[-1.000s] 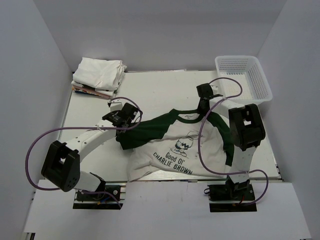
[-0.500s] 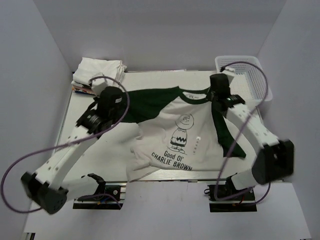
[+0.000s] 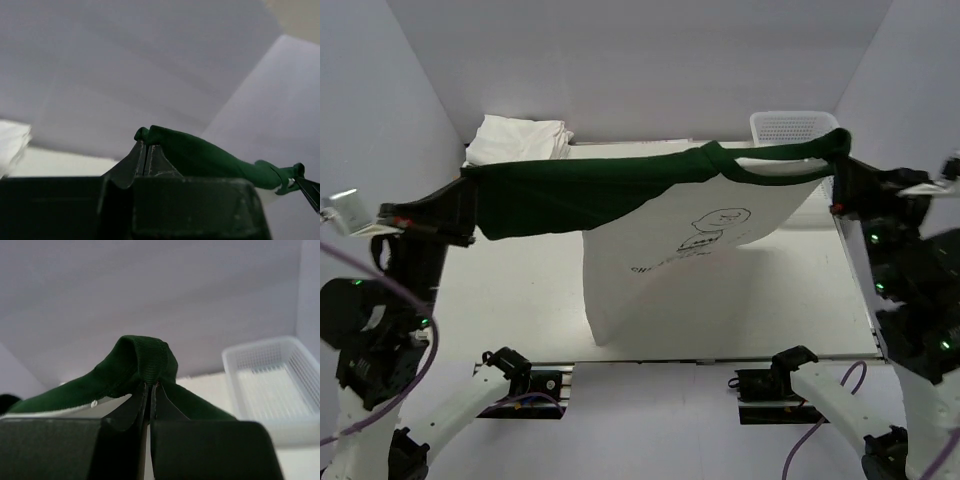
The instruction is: Fold and stack the t-shirts
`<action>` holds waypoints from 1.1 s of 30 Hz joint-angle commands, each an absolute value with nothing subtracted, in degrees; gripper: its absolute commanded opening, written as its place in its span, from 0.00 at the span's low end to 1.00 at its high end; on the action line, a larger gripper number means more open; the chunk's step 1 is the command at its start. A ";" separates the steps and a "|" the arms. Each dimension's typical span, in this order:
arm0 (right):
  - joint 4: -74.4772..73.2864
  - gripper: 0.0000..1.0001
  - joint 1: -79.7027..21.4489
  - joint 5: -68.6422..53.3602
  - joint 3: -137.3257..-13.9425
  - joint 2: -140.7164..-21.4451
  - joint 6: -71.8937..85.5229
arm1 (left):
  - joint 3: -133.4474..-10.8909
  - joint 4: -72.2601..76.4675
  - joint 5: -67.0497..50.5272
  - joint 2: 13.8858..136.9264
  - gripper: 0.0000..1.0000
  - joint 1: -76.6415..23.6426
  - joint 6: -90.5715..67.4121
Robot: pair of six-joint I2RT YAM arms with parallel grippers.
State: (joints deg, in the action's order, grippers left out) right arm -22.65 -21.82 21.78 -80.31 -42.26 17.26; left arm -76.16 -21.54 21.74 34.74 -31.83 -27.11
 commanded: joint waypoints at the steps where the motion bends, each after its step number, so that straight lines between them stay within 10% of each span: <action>1: -23.29 0.00 -21.27 14.62 -89.19 -39.64 11.69 | -81.72 -16.44 13.81 32.61 0.00 -31.20 -23.73; 17: -23.04 0.00 -20.92 3.25 -114.88 -48.67 8.52 | -108.54 -22.67 8.41 40.77 0.00 -30.67 -20.74; 33: 1.73 0.00 -20.39 10.11 -74.99 -74.60 15.20 | -62.68 -2.10 66.09 62.27 0.00 -28.83 -23.24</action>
